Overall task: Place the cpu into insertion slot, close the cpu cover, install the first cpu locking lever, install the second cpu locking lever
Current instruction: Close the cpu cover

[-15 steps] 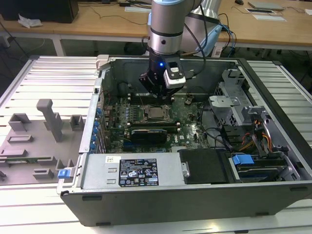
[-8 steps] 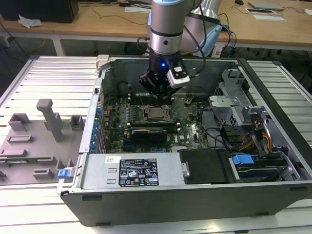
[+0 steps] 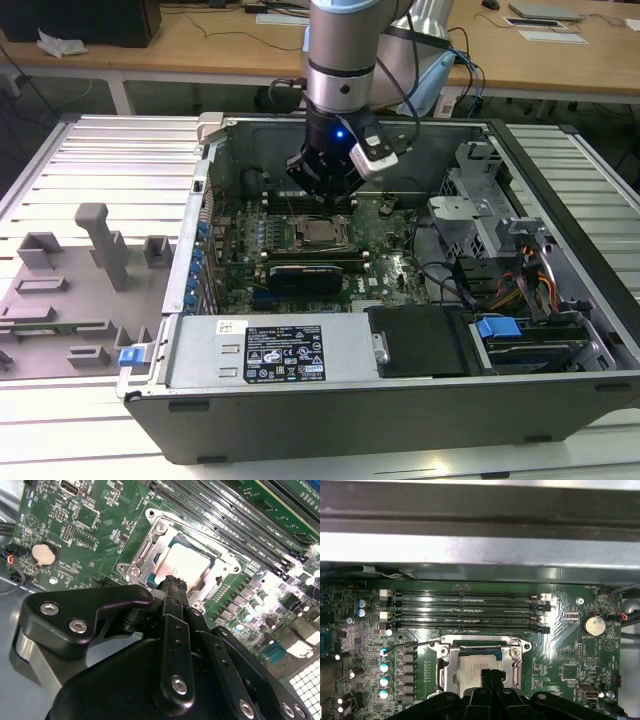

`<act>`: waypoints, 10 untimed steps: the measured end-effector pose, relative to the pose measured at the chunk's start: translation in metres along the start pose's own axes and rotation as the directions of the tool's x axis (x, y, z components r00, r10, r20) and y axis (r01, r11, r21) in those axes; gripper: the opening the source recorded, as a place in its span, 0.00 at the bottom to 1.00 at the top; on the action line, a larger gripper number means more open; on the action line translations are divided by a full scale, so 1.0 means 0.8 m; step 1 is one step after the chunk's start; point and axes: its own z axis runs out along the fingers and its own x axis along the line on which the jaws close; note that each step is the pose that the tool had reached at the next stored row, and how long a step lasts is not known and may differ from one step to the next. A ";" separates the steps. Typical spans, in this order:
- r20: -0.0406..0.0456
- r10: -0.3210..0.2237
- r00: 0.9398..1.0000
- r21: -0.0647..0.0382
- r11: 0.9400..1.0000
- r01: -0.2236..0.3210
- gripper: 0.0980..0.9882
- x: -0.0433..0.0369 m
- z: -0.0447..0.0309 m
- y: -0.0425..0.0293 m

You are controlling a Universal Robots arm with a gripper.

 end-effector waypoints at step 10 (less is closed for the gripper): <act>0.002 -0.030 1.000 -0.029 0.999 0.030 0.01 0.009 0.0089 -0.0165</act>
